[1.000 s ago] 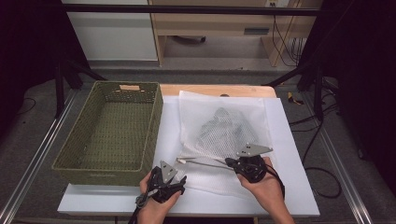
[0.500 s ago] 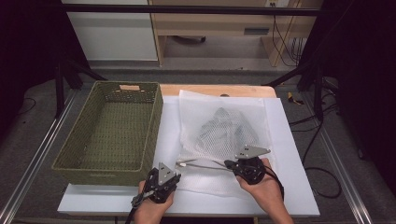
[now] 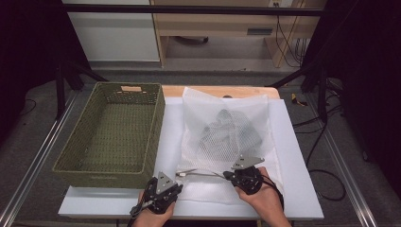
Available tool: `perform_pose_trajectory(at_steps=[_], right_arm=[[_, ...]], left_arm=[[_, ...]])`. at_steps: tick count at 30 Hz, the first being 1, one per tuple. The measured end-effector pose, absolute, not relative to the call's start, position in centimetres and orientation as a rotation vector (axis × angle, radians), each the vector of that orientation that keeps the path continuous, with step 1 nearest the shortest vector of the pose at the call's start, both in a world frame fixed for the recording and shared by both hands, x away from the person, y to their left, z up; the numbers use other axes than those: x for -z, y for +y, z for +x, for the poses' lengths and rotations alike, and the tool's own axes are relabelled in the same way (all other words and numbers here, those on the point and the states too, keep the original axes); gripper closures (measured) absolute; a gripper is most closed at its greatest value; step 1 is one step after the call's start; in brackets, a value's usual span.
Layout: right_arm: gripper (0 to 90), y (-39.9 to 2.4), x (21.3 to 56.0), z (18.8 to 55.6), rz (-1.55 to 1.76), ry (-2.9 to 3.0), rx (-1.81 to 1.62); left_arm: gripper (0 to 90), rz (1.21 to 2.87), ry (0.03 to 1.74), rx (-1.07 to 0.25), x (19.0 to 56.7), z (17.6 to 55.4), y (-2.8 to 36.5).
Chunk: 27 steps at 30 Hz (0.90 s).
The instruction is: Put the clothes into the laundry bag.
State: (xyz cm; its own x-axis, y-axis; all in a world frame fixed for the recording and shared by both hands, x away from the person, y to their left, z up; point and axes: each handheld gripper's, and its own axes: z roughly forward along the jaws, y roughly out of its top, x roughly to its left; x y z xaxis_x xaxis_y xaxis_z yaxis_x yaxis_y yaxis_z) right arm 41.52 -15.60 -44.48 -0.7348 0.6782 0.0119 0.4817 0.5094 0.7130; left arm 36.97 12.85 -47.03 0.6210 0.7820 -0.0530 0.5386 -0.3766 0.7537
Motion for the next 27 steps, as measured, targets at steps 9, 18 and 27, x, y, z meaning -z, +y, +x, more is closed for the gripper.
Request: perform_pose_trajectory(at_steps=[9,18,27], right_arm=[[90.0,-15.6,45.0,40.8,0.97,2.518,-1.024],[90.0,-15.7,45.7,40.6,0.979,2.549,-0.986],[90.0,-15.7,46.3,40.8,0.977,2.537,-0.98]], left_arm=[[86.5,2.102,1.018,-0.401,47.2,36.2,12.6],[85.4,2.096,1.018,-0.411,47.2,35.8,12.7],[57.3,2.08,1.06,-0.465,47.4,36.1,12.9]])
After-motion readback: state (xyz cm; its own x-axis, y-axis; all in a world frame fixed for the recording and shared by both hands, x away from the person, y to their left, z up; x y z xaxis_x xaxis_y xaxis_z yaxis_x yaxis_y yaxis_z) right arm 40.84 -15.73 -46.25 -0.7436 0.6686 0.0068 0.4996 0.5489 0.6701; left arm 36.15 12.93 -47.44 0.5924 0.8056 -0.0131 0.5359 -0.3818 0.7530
